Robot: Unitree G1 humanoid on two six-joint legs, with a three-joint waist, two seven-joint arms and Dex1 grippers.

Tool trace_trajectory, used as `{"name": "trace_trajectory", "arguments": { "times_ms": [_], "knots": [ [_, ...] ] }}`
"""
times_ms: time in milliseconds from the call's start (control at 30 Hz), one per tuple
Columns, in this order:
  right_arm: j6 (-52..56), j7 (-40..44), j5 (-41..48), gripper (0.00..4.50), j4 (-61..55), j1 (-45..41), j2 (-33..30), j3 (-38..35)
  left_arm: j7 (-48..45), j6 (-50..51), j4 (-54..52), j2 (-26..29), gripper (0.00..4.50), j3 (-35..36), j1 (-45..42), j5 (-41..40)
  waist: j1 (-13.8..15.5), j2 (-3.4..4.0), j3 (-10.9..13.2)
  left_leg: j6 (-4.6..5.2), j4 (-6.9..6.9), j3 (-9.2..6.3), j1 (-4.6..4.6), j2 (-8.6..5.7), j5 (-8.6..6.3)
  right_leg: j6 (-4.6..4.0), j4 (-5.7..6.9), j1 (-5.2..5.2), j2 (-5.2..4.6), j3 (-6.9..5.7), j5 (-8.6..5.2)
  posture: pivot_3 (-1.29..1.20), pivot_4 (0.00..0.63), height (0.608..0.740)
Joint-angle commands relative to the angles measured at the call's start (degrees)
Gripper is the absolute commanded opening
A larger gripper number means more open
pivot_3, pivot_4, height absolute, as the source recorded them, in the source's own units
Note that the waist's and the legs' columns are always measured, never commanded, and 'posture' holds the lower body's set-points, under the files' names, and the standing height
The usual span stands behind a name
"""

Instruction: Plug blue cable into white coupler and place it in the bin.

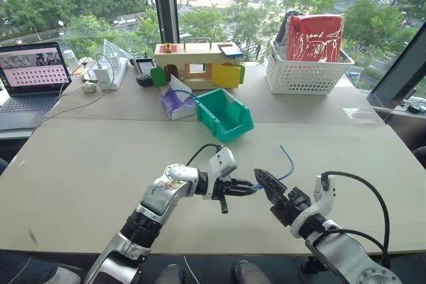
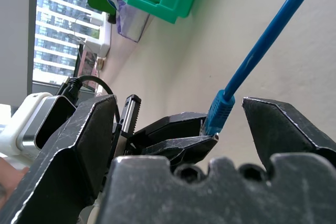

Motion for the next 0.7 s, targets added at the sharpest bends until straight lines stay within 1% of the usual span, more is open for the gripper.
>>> {"name": "trace_trajectory", "arguments": {
  "times_ms": [33,67,133,167,267,333,367,400,433,633,700],
  "knots": [
    [-2.77,0.06,1.00,3.93,-1.82,0.25,-1.33,1.38,0.02,-0.08,-1.89,-0.18,0.07,-0.29,-0.68,-1.06,0.00,0.00,0.00,0.00,0.00,0.00,0.00,0.00,0.00,0.00,0.00,0.00,0.00,0.00,0.00,0.00,0.150,0.737],
    [-3.21,0.12,1.06,3.73,-1.86,0.36,-1.67,1.67,0.07,-0.05,-1.89,-0.17,0.07,-0.35,-0.68,-1.15,0.00,0.00,0.00,0.00,0.00,0.00,0.00,0.00,0.00,0.00,0.00,0.00,0.00,0.00,0.00,0.00,0.150,0.737],
    [-4.05,0.15,1.22,3.04,-1.88,0.49,-2.26,2.18,0.16,-0.02,-1.89,-0.14,0.07,-0.44,-0.69,-1.31,0.01,0.00,0.00,0.00,0.00,0.00,0.00,0.00,0.00,-0.01,0.00,0.00,0.00,0.00,0.00,0.00,0.150,0.737],
    [-4.47,0.13,1.38,2.58,-1.92,0.56,-2.54,2.44,0.22,0.04,-1.96,-0.14,0.07,-0.48,-0.66,-1.39,0.02,0.00,0.00,0.00,0.00,0.00,0.00,0.00,0.00,-0.01,-0.01,0.00,0.00,0.01,-0.01,0.00,0.150,0.737],
    [-5.54,0.02,1.65,1.71,-1.92,0.48,-3.32,3.21,0.35,0.16,-2.05,-0.13,0.07,-0.55,-0.62,-1.58,0.04,0.00,0.00,0.00,0.00,0.00,-0.01,0.00,0.00,-0.03,-0.01,0.00,0.00,0.01,-0.02,0.00,0.150,0.737],
    [-6.12,0.18,1.67,1.01,-1.90,0.27,-3.81,3.67,0.37,0.18,-2.06,-0.11,0.07,-0.61,-0.65,-1.63,0.03,0.00,0.00,0.00,0.00,0.00,-0.01,0.00,0.00,-0.03,-0.01,0.00,0.00,0.01,-0.02,0.00,0.150,0.737],
    [-6.39,0.30,1.67,0.59,-1.87,0.25,-4.09,3.85,0.39,0.13,-2.02,-0.09,0.07,-0.61,-0.69,-1.61,0.03,0.00,0.00,0.00,0.00,0.00,-0.01,0.00,0.00,-0.07,-0.01,0.00,0.00,0.01,-0.04,0.00,0.150,0.737],
    [-6.67,0.33,1.66,0.37,-1.85,0.30,-4.35,4.01,0.41,0.13,-2.04,-0.04,0.07,-0.60,-0.69,-1.62,0.03,0.00,0.00,0.00,0.00,0.00,-0.01,0.00,0.00,-0.08,-0.01,0.00,0.00,0.01,-0.05,0.00,0.150,0.737],
    [-6.92,0.32,1.71,0.01,-1.80,0.25,-4.53,4.18,0.37,0.21,-2.03,0.04,0.07,-0.58,-0.68,-1.75,0.02,0.00,0.00,0.00,0.00,0.00,-0.01,0.00,0.00,-0.08,0.00,0.00,0.00,0.01,-0.05,0.00,0.150,0.737],
    [-8.17,0.65,1.75,0.01,-1.54,0.33,-5.52,4.75,0.67,0.32,-1.89,0.26,0.07,-0.48,-0.95,-2.20,0.05,-0.01,0.00,0.00,0.00,0.00,-0.01,0.00,0.00,-0.10,-0.01,0.00,0.00,0.01,-0.06,0.00,0.150,0.737],
    [-9.00,0.98,1.03,0.01,-1.56,0.22,-5.63,4.35,0.57,1.72,-1.92,-0.08,0.07,1.09,-1.26,-4.05,0.07,-0.01,0.00,0.00,0.00,0.00,-0.01,-0.01,0.00,-0.10,-0.01,0.00,0.00,0.01,-0.07,0.00,0.150,0.737]
  ]
}}
